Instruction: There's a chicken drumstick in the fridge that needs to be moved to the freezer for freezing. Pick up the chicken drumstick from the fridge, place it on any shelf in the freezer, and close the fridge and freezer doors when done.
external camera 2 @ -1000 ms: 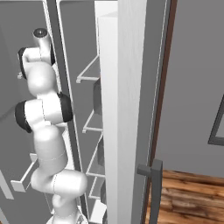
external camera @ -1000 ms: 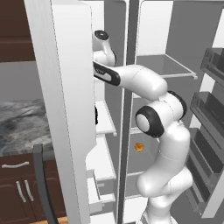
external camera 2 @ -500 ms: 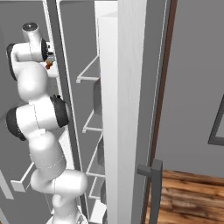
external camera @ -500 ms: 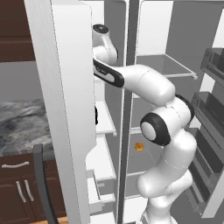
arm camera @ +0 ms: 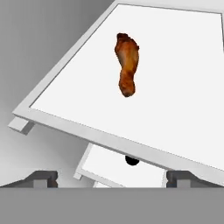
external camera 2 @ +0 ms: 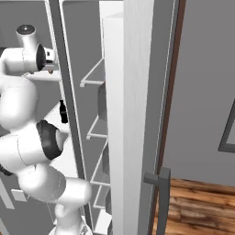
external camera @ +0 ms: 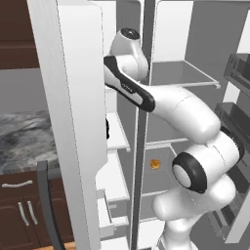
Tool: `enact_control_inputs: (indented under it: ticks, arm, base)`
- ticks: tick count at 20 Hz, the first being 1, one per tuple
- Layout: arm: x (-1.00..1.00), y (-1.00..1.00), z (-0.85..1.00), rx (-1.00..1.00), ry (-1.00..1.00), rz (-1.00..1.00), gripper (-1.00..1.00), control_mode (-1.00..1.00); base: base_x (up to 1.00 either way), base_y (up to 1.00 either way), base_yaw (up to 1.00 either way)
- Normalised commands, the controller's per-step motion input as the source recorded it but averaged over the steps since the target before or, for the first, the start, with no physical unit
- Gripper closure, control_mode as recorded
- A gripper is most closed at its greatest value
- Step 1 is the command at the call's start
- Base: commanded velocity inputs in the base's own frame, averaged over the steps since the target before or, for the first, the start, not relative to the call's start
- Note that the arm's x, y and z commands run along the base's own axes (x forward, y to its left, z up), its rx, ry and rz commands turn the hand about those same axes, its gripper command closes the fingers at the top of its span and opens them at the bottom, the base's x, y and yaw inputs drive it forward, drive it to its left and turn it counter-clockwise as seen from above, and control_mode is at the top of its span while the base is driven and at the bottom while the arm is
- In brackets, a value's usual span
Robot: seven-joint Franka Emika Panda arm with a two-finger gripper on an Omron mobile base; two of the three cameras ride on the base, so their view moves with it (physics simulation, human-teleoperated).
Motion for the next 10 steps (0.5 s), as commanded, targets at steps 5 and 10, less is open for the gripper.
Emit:
enact_control_inputs:
  ticks: [5,10]
  arm:
    - [-0.98,-0.43,-0.03,0.05,0.00,0.00,-1.00,-1.00]
    - [-0.79,-0.57,0.00,0.00,0.02,-0.04,-1.00,-1.00]
  base:
    - [0.00,0.00,0.00]
    - [0.00,0.00,0.00]
